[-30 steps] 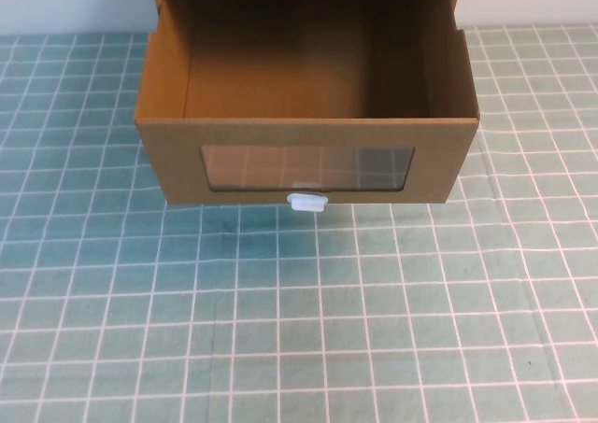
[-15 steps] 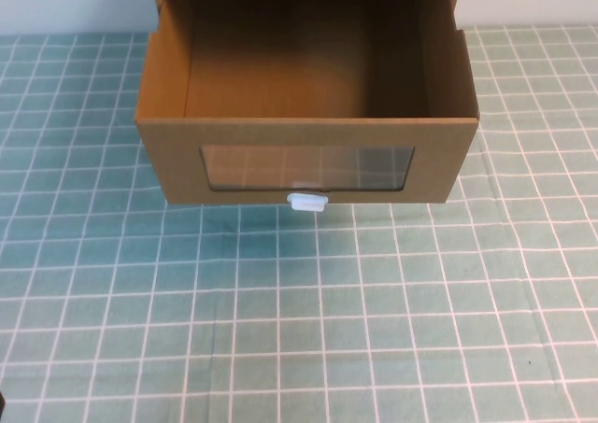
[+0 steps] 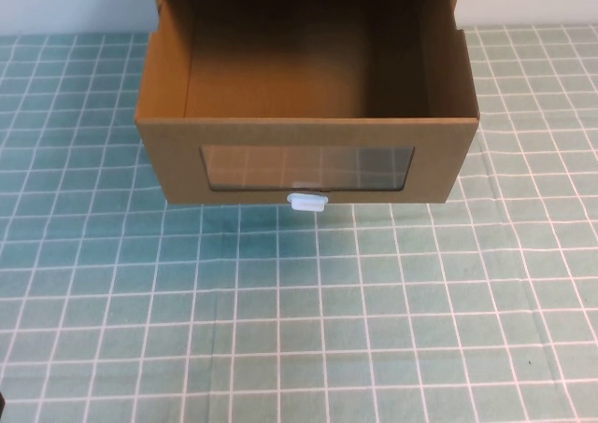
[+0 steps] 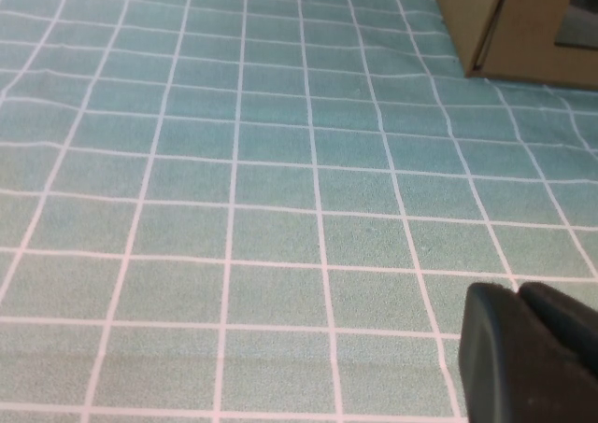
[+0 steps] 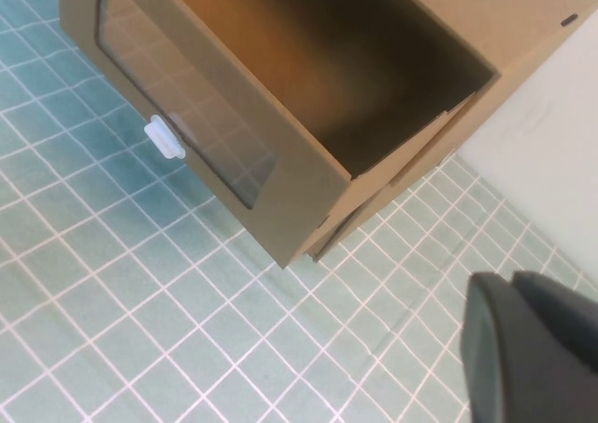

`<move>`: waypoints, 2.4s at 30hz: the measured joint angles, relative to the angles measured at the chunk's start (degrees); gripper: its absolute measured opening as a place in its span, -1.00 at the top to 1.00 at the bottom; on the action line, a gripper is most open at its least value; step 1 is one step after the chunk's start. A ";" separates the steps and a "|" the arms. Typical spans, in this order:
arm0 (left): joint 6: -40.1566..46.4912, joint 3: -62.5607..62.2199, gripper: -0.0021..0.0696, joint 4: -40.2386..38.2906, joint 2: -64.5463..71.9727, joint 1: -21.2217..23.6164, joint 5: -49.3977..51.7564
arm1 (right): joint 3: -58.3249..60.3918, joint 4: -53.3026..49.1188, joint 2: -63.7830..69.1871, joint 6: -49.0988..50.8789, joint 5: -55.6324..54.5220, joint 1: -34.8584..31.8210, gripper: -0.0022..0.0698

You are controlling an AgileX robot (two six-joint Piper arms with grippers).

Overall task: Open the shoe box
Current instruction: 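Pull the top drawer of the cardboard box fully open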

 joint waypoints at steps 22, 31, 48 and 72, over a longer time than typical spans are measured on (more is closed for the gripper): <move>-0.05 0.00 0.96 0.09 -0.03 0.00 0.00 | 0.00 8.58 -0.09 5.43 6.76 0.00 0.98; -0.05 0.00 0.96 0.09 -0.03 0.00 0.00 | 6.98 26.37 -0.09 5.89 -20.89 -13.88 0.98; -0.05 0.00 0.96 0.09 -0.03 0.00 0.00 | 36.49 25.24 -26.74 4.92 -37.72 -58.52 0.98; -0.05 0.00 0.96 0.09 -0.12 0.00 0.00 | 67.02 33.77 -40.88 -6.72 -42.71 -58.96 0.98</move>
